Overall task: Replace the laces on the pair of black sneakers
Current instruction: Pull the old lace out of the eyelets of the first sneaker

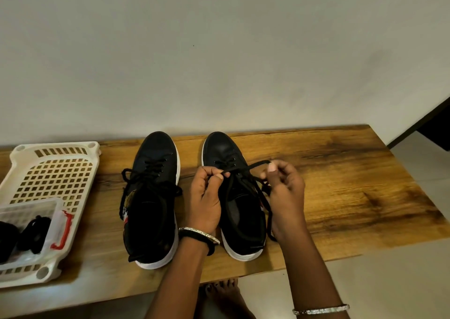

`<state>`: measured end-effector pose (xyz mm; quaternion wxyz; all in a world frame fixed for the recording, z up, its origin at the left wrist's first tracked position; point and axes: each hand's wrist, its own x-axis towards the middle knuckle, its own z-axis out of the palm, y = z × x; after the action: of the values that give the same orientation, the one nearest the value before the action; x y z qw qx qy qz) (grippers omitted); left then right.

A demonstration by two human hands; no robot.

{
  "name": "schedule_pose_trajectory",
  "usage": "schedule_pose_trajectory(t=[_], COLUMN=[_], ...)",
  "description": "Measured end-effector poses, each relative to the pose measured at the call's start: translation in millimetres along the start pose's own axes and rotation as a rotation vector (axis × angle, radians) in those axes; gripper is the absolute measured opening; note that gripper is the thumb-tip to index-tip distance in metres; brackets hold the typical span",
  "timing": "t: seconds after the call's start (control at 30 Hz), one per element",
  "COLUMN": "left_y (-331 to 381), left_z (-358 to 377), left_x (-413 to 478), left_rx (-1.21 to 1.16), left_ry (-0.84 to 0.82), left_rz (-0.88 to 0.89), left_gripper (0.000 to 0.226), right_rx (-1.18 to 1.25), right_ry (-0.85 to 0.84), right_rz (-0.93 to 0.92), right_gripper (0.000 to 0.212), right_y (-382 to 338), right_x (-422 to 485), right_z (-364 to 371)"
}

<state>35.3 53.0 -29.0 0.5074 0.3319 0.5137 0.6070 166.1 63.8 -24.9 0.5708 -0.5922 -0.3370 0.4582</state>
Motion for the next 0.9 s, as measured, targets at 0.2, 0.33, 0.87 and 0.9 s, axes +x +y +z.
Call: schedule_pose_trajectory(t=[0.2,0.33,0.87,0.9], left_y=[6.4,9.6,51.7,51.5], left_z=[0.5,1.2,-32.3,-33.9], left_x=[-2.1,-3.1,2.3,2.1], left_rx=[-0.073,-0.078,-0.387,-0.204], left_ry=[-0.027,-0.03,-0.061,-0.049], left_rz=[-0.03,-0.028,0.092,0.144], left_gripper=[0.019,0.015,0.032,0.035], right_rx=[-0.171,-0.524,-0.551,-0.524], right_ry=[0.492,0.441,0.045,-0.021], right_rz=[0.122,-0.147,-0.358,-0.345], right_gripper=[0.022,0.037,0.012,0.014], right_y=[3.0,-3.7,-3.6,-2.5], right_x=[8.2,0.8,-8.1,-7.7], right_z=[-18.7,-10.4,1.8,1.7])
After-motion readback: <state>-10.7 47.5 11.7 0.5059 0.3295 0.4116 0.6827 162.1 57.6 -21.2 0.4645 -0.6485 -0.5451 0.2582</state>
